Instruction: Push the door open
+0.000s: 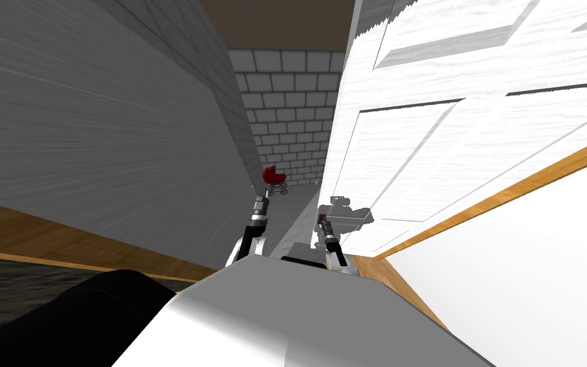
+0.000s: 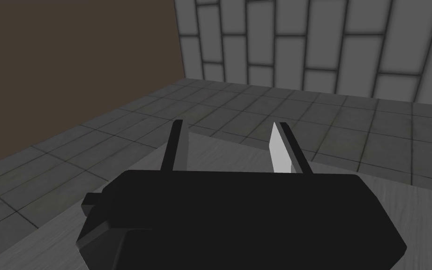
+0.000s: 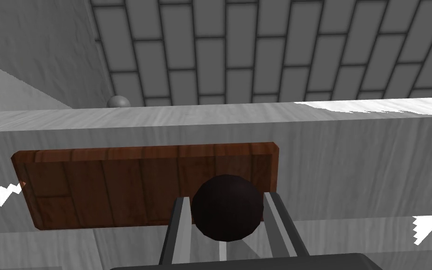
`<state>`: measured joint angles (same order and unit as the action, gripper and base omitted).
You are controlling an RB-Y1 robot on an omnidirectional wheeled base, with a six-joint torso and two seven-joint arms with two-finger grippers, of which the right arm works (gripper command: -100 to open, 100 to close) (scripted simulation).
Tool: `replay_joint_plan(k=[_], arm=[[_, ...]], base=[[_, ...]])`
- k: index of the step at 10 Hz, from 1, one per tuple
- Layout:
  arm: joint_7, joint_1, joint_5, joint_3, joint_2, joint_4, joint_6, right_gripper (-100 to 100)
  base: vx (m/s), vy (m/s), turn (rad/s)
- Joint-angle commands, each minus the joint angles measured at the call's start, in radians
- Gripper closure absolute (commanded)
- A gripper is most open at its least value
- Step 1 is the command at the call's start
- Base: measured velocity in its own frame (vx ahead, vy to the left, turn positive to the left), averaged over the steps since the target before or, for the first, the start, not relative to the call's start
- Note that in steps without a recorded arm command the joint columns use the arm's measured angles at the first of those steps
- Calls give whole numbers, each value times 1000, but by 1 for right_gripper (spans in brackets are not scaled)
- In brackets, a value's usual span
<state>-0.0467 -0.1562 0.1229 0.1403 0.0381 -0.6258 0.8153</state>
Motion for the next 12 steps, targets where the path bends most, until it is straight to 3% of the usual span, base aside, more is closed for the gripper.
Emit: replay_joint_plan(k=[1,4,5,12], arm=[[0,2,0,0,0,1,0,100],[0,2,0,0,0,1,0,100],[-4,2,6,-11,9,3,-2,100],[-19,-1,34,-65,37,9,-3,100]], base=[[-18,-5,5],[-6,-1,-1],[98,30,-26],[167,56,-37]])
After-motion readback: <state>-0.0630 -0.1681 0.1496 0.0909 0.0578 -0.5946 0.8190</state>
